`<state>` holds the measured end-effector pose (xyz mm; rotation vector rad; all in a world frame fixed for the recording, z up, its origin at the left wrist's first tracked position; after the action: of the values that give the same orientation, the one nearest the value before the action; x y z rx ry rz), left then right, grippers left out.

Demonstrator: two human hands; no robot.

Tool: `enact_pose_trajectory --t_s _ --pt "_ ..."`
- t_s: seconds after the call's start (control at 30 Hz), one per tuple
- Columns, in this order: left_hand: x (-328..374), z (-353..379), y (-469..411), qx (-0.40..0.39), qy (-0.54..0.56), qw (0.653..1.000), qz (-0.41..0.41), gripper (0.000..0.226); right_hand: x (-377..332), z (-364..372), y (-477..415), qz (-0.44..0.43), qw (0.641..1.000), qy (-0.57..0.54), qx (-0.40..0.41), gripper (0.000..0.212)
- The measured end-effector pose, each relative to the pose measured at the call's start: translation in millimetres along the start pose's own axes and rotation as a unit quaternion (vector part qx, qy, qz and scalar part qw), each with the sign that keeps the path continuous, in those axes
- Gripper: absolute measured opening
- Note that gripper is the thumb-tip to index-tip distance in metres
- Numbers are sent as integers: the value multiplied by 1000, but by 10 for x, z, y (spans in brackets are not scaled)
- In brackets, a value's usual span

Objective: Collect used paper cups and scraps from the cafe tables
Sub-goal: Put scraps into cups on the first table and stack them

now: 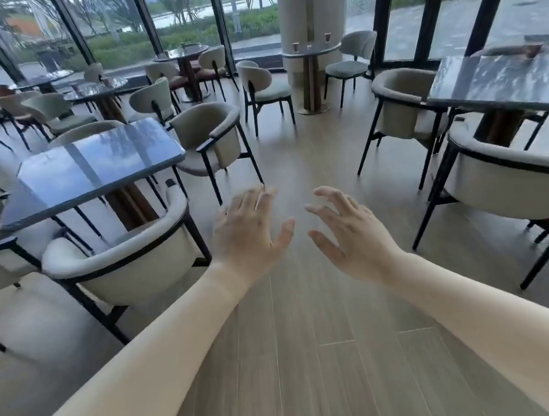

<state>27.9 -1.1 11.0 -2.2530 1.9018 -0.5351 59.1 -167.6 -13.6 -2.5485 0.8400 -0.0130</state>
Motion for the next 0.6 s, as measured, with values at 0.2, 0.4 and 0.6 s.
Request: enact_pose_trajectory --t_s 0.2,0.4,0.6 --pt "390 584 -701 -55 34 998 0 54 1002 247 -87 76 996 -45 -10 42" --pt "572 1199 -1005 -95 52 993 -41 53 1615 508 -76 144 980 -137 -2 39" --pt "643 1562 -1439 -129 57 989 -45 54 2065 681 -320 137 978 -154 -45 38"
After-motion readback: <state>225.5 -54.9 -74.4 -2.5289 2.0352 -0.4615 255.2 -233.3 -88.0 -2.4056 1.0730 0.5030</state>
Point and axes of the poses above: each hand's wrist, its own y-axis away from the middle knuckle, its own z-axis out of the palm, x = y × z, the point moved 3 cm from there along -y, towards the middle knuckle, and after that the axes turned 13 degrees about -z, right-handed, at the moved point
